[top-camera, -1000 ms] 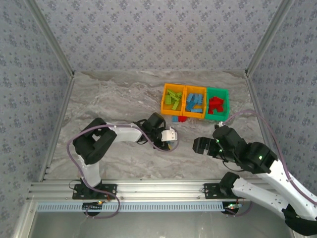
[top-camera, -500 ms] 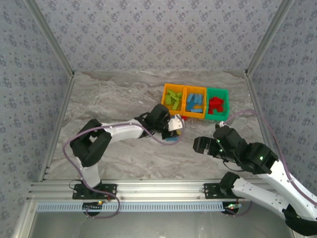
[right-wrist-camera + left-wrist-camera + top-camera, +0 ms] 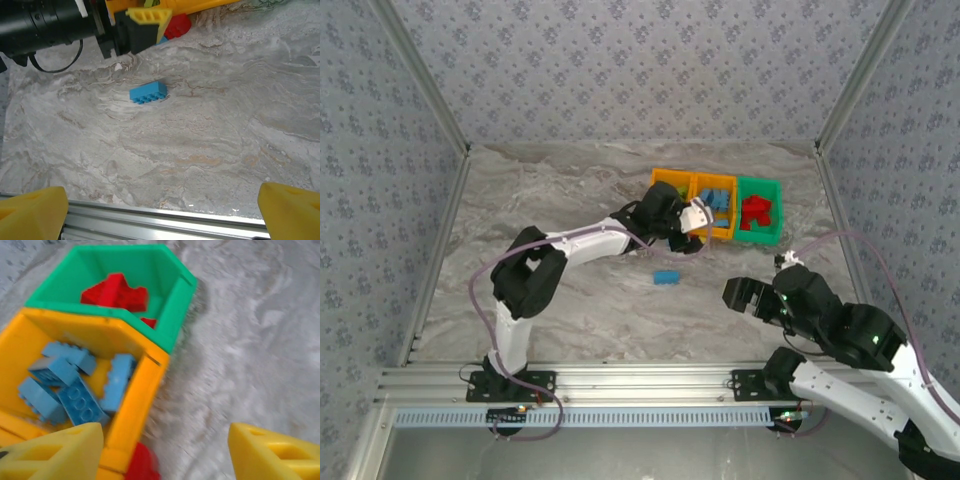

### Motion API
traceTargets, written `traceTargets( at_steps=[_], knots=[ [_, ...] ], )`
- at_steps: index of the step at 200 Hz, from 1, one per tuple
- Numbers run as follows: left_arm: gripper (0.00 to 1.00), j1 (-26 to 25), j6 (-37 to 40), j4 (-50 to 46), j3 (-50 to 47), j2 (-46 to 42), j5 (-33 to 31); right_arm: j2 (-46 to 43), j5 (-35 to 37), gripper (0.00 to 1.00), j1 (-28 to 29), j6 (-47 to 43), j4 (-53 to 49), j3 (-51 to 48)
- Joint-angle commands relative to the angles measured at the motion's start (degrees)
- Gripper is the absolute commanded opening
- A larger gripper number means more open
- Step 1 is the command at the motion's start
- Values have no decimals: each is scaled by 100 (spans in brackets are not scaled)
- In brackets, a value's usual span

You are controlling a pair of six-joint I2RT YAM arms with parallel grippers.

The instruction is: Sort the legos into containers by color

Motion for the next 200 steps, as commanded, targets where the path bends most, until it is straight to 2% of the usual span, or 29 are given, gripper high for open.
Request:
traceTargets(
  at_steps=[1,21,43,75,120,170,184,200],
  knots=[
    [73,-33,119,-516,-574,-972,376,-14,203,100,42,136,-151,-130],
    [74,-34,325,-1049,-1022,-1364,216,62,157,100,35,49,-56,-177],
    [74,-48,364,-1294,-1388,-1414,19,151,133,100,32,-11,32,-177],
    [72,-117,291,-1695,-1235,-967,20,174,115,100,28,-28,107,-170],
    [67,-170,319,-1517,-999,-358,-295,124,88,100,36,100,-42,-143],
    [43,-171,323,-1659,-822,59,-369,94,111,100,44,176,-41,-182],
    [25,-165,327,-1631,-851,74,-344,128,56,100,45,140,40,-213],
    [13,-172,369,-1645,-864,61,-285,205,-7,100,47,113,76,-215]
  ],
)
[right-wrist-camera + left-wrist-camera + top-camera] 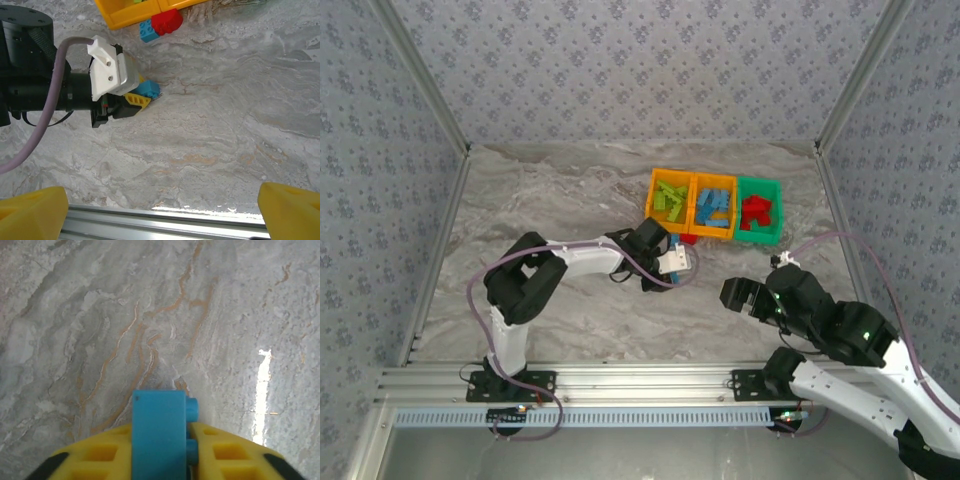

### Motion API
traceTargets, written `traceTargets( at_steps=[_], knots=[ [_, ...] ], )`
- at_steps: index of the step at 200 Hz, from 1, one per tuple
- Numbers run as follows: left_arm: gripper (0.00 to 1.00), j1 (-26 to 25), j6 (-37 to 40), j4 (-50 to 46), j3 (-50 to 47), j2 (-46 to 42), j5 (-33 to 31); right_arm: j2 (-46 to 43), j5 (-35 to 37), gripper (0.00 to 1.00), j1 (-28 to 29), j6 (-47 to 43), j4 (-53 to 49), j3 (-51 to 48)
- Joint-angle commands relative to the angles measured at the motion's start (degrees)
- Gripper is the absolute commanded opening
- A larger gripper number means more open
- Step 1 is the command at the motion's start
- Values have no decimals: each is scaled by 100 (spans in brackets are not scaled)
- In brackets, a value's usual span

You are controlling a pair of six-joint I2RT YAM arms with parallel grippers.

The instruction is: Sort the legos into containers by color

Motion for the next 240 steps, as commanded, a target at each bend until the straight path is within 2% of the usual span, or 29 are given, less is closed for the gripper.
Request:
traceTargets(
  at_steps=[1,32,52,74,117,142,178,193,212,240],
  knots=[
    [12,-21,90,-69,82,61,72,63,-16,100,46,72,-9,-72],
    [10,-56,125,-220,96,-281,356,144,-79,100,45,50,77,-61],
    [10,-73,-35,49,131,-723,604,145,-55,100,46,35,148,-45],
    [10,-77,-214,392,549,-833,370,144,-15,100,45,15,167,-22],
    [10,-17,-407,1046,2150,289,-856,127,-20,100,45,20,114,-27],
    [11,135,-794,1146,3378,1255,-1023,103,-43,100,53,25,106,-18],
    [24,243,-1044,737,5028,2241,-1023,73,96,100,53,-36,18,35],
    [40,248,-1071,518,5441,2376,-943,79,129,100,54,-51,50,17],
    [44,247,-1117,618,5298,2122,-821,90,172,100,47,-73,122,-44],
    [44,243,-1192,1321,3975,1090,-731,231,267,100,30,-182,258,-181]
  ],
)
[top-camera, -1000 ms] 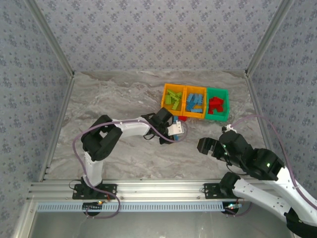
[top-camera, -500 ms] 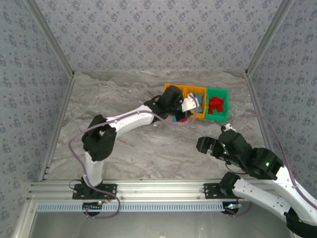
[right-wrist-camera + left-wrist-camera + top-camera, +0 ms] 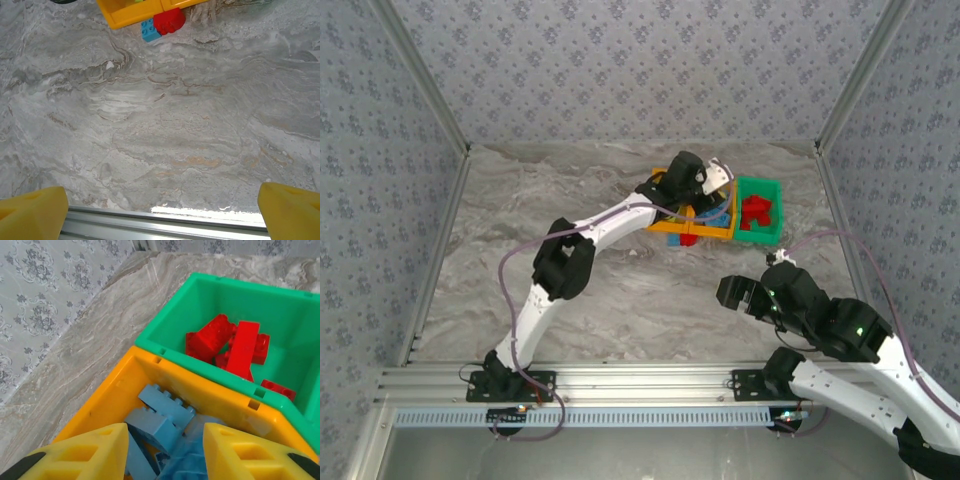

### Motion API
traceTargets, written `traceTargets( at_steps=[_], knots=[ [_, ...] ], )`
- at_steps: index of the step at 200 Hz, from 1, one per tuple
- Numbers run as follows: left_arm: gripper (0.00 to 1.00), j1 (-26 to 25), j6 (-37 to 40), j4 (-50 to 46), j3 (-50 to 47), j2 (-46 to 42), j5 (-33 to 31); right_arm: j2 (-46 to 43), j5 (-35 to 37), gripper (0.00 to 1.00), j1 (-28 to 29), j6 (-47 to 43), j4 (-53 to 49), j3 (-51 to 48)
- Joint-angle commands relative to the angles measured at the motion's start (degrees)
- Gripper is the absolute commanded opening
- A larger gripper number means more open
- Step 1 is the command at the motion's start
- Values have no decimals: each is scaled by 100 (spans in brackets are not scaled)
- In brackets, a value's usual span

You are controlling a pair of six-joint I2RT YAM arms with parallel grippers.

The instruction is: Sort the legos into containers by color

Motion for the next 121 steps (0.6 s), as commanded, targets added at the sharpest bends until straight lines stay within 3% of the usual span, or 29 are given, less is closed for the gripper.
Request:
traceTargets(
  at_steps=[1,41,70,96,121],
  knots=[
    [44,-37,-152,554,-769,-1108,212,87,257,100,17,-165,101,-137],
    [45,-37,-448,1158,-3452,-3714,111,857,283,100,-285,-792,1116,-395],
    [47,-102,-83,425,-5026,-5846,65,1964,-193,100,-1027,-1394,2349,-511],
    [62,-202,592,-956,-5778,-7431,78,3321,-677,100,-1683,-1609,3554,-488],
    [78,-230,1156,-2031,-6179,-8466,-13,4733,-379,100,-1685,-1938,4236,1]
  ],
)
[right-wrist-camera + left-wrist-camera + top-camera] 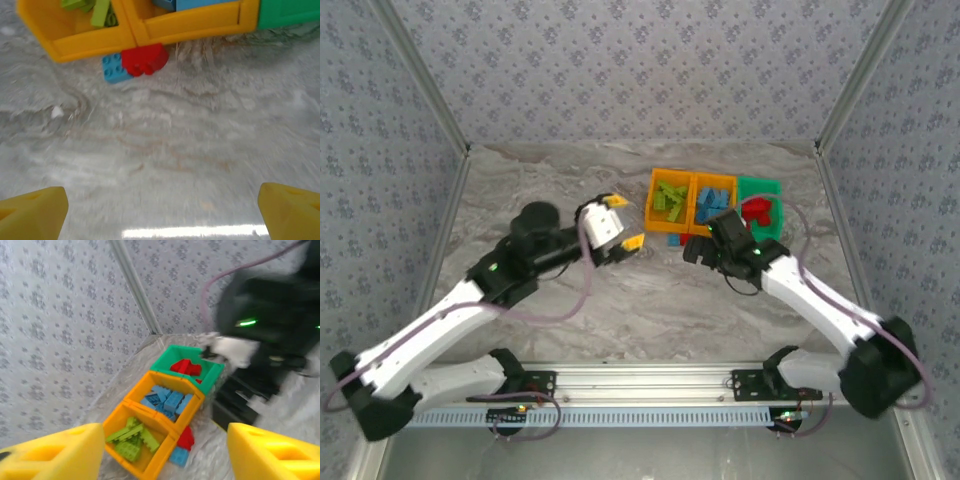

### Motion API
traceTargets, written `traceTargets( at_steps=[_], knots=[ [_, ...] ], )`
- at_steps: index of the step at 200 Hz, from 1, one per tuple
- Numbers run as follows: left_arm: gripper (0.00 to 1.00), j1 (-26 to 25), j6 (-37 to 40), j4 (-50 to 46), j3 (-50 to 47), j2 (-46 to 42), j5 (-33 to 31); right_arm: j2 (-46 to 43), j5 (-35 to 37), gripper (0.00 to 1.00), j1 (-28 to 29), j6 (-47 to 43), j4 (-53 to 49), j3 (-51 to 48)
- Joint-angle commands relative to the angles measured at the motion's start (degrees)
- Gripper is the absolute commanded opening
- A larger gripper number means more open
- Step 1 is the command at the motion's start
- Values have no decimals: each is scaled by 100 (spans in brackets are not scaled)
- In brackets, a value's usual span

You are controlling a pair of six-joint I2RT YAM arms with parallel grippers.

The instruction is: Sort the legos into containers by color

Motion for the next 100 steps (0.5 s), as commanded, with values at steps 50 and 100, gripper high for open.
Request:
traceTargets(
  at_steps=[50,100],
  knots=[
    [99,23,1330,-1370,-1133,-1071,-454,2826,796,100,63,-795,1335,1335],
    [99,227,1271,-1200,-1284,-855,62,3037,1039,76,14,-590,1387,1307]
  ],
)
